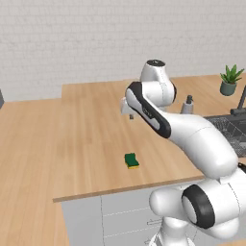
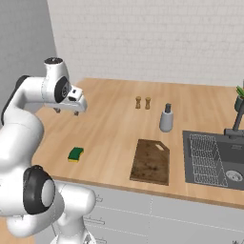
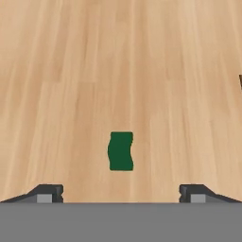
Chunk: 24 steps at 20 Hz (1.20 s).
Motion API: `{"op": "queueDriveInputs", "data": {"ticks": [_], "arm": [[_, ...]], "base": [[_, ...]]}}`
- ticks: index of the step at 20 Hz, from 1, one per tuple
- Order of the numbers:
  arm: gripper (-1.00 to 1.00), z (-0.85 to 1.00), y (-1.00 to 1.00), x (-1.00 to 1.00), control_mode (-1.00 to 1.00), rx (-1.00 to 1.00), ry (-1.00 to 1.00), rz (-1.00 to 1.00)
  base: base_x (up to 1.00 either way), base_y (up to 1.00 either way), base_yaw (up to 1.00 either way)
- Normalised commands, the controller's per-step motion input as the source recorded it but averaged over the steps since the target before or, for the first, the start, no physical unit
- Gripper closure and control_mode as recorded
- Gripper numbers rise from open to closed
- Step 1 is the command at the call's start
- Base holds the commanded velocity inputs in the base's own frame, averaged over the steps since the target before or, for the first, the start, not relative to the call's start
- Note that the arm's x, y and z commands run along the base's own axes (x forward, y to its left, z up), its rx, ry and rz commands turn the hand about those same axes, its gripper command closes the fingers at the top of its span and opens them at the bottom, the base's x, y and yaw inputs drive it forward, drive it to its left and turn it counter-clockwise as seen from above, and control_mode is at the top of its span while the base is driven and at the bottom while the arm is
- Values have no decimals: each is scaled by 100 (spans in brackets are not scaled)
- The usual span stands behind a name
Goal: Pick up the sponge from the counter and clean the cutting board by briefly scrubbing or pressing down on the cutting board. Once finished, release the sponge.
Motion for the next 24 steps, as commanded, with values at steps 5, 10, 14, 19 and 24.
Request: {"op": "queueDriveInputs", "data": {"ticks": [5, 10, 14, 19, 24], "arm": [[-100, -51, 15, -5, -100, -9, 7, -8], [-100, -80, 0, 1, -100, 0, 0, -5], [-100, -43, -1, 13, -100, 8, 0, 1], [-100, -60, 0, 20, -100, 2, 7, 9], [-100, -61, 0, 31, -100, -4, 3, 13]], "base": [[0, 0, 0], [0, 0, 0], [0, 0, 0], [0, 0, 0], [0, 0, 0]]}}
